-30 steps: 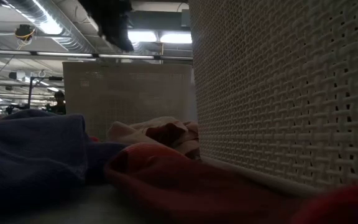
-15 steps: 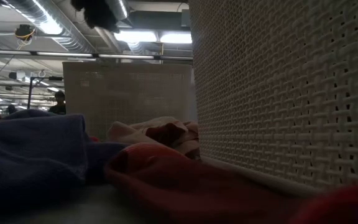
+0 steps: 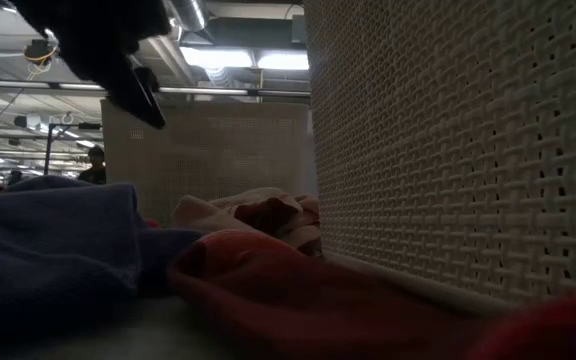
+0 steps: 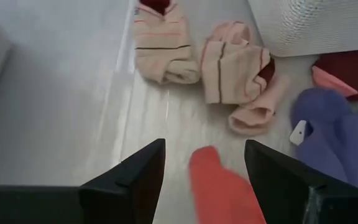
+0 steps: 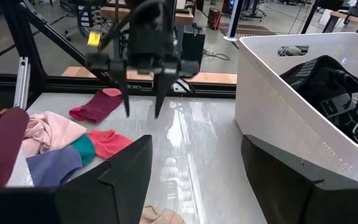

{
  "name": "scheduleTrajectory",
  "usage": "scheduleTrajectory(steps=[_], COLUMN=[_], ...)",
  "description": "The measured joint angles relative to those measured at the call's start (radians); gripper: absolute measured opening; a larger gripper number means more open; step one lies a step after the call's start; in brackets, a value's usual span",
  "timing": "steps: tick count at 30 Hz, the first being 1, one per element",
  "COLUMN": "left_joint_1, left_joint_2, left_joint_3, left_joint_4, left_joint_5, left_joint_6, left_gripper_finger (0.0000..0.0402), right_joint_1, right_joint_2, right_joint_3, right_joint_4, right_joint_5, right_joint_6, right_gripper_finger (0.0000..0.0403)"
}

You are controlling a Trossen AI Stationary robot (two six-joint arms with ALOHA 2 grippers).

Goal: Sort clothes

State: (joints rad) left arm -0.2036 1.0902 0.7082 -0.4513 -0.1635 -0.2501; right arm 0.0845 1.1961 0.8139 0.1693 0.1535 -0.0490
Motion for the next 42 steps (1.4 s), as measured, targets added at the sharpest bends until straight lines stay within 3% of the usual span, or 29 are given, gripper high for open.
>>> scheduleTrajectory(steps=[8, 15, 23, 28, 33, 37, 42], left_joint_1=[-0.064, -0.125, -0.137, -0.135, -0.136, -0.135, -0.109], left_joint_2=[0.189, 0.356, 0.404, 0.291, 0.09, -0.1, -0.327], left_joint_3=[-0.041, -0.041, -0.041, -0.039, -0.087, -0.175, -0.248], left_joint_4=[0.208, 0.372, 0.403, 0.319, 0.311, 0.327, 0.333], left_joint_5=[0.001, 0.064, 0.071, 0.047, -0.003, -0.042, -0.147], left_joint_6=[0.022, 0.07, 0.098, 0.132, 0.196, 0.271, 0.356], left_gripper_finger=[0.021, 0.021, 0.021, 0.021, 0.021, 0.021, 0.021], right_joint_1=[0.0, 0.0, 0.0, 0.0, 0.0, 0.0, -0.012], right_joint_2=[0.0, 0.0, 0.0, 0.0, 0.0, 0.044, 0.191], right_joint_3=[0.0, 0.0, 0.0, 0.0, 0.05, 0.136, 0.335], right_joint_4=[0.0, 0.0, -0.001, 0.042, 0.046, -0.012, -0.137], right_joint_5=[0.0, -0.001, -0.008, -0.009, -0.005, -0.004, 0.003], right_joint_6=[0.0, 0.0, 0.0, 0.019, 0.05, 0.052, 0.053], right_gripper_finger=[0.0248, 0.0248, 0.0248, 0.0248, 0.0248, 0.0248, 0.0248])
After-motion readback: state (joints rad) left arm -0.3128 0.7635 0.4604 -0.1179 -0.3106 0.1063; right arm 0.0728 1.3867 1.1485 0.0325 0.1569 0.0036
